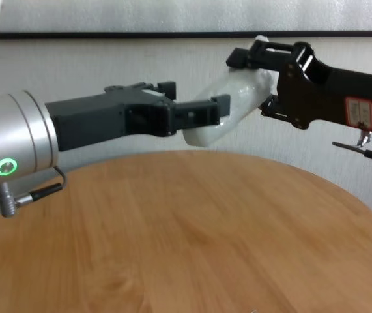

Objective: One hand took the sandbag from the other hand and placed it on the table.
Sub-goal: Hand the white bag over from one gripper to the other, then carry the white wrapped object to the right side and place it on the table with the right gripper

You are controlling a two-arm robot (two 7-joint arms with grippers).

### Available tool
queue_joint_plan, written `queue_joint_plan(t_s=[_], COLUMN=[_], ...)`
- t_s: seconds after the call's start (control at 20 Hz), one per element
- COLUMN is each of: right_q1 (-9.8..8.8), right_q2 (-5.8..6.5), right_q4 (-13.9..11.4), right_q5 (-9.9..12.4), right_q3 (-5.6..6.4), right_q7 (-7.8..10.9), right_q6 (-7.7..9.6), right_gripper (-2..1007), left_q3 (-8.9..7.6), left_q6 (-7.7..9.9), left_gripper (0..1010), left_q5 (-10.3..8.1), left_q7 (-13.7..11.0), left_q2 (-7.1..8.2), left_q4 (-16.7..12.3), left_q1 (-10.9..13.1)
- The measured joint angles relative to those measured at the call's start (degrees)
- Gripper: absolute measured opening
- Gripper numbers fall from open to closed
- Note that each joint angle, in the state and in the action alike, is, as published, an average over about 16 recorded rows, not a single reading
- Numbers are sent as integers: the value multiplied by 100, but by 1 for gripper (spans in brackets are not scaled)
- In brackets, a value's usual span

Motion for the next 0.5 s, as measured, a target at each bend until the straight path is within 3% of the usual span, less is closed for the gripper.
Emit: queue_joint_plan(t_s=[0.35, 0.5], right_q1=[86, 115], right_q2=[47, 75], right_q4=[177, 245], right_q5=[-7, -8], right_q3=[-68, -89], right_q7=[-87, -127], right_q6=[-119, -175], right_gripper=[568, 568], left_q3=[-275, -374], left_q6=[-146, -167], left_gripper=[1000, 1000], left_q5=[-269, -305], left_q7=[214, 389], left_q2=[-110, -154], left_q4=[-40, -82], left_q1=[203, 292])
